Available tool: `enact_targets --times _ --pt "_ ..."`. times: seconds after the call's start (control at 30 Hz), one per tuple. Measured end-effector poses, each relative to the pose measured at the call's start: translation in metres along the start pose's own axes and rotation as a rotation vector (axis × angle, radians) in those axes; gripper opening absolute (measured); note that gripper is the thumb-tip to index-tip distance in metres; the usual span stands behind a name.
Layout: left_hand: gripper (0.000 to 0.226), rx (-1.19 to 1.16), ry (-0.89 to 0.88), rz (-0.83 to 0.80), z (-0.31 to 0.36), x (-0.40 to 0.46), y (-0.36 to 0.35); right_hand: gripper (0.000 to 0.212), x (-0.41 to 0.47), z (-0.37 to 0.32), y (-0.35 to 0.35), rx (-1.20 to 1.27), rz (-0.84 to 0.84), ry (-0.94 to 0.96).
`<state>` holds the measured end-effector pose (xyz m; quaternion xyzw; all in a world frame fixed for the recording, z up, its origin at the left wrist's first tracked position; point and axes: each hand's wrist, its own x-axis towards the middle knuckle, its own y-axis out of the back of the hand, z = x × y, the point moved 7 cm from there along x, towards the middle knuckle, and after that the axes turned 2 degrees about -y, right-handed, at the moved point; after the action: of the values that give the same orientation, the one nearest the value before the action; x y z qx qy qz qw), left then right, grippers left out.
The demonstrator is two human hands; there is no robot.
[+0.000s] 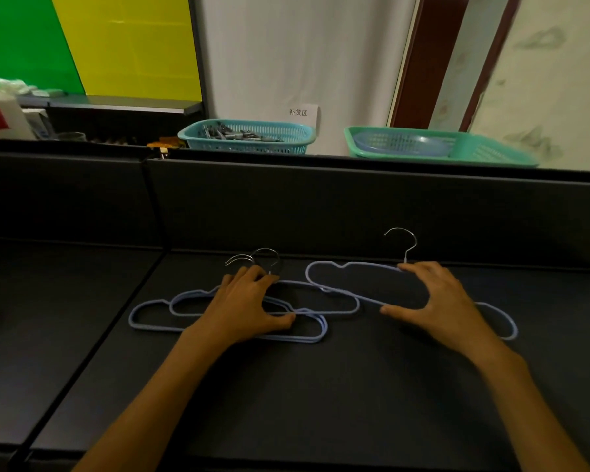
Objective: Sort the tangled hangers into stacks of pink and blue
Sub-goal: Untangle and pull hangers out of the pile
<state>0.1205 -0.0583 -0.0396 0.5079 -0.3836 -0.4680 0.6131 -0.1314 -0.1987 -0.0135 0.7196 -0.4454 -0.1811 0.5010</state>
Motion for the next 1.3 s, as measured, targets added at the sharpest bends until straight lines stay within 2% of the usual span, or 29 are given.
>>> enact_targets --times 0.27,0.4,0.63,0.93,1.0,1.07,1.3 --pt "0.092 0.06 0.025 0.197 -0.003 -0.025 0.025 0.083 -0.01 -0.011 0.014 0.024 0.074 0.108" --pt "0.102 0.081 0.037 0.293 -0.02 -0.058 0.034 0.082 -0.019 -0.026 0.016 0.044 0.114 0.196" --pt "0.102 0.119 0.156 0.356 -0.063 -0.112 0.046 0.084 -0.027 -0.067 -0.001 0.031 0.077 0.257" --pt "0.092 0.197 0.255 0.42 -0.136 -0.198 0.063 0.088 -0.044 -0.154 -0.05 0.063 0.021 0.338" --pt "0.091 0.182 0.332 0.42 -0.186 -0.251 0.073 0.087 -0.055 -0.214 -0.078 0.064 0.003 0.391" --pt "0.091 0.197 0.332 0.45 -0.204 -0.27 0.078 0.087 -0.063 -0.237 -0.087 0.084 -0.009 0.396" --pt "0.089 0.239 0.457 0.457 -0.318 -0.389 0.089 0.088 -0.112 -0.388 -0.16 0.173 -0.047 0.515"
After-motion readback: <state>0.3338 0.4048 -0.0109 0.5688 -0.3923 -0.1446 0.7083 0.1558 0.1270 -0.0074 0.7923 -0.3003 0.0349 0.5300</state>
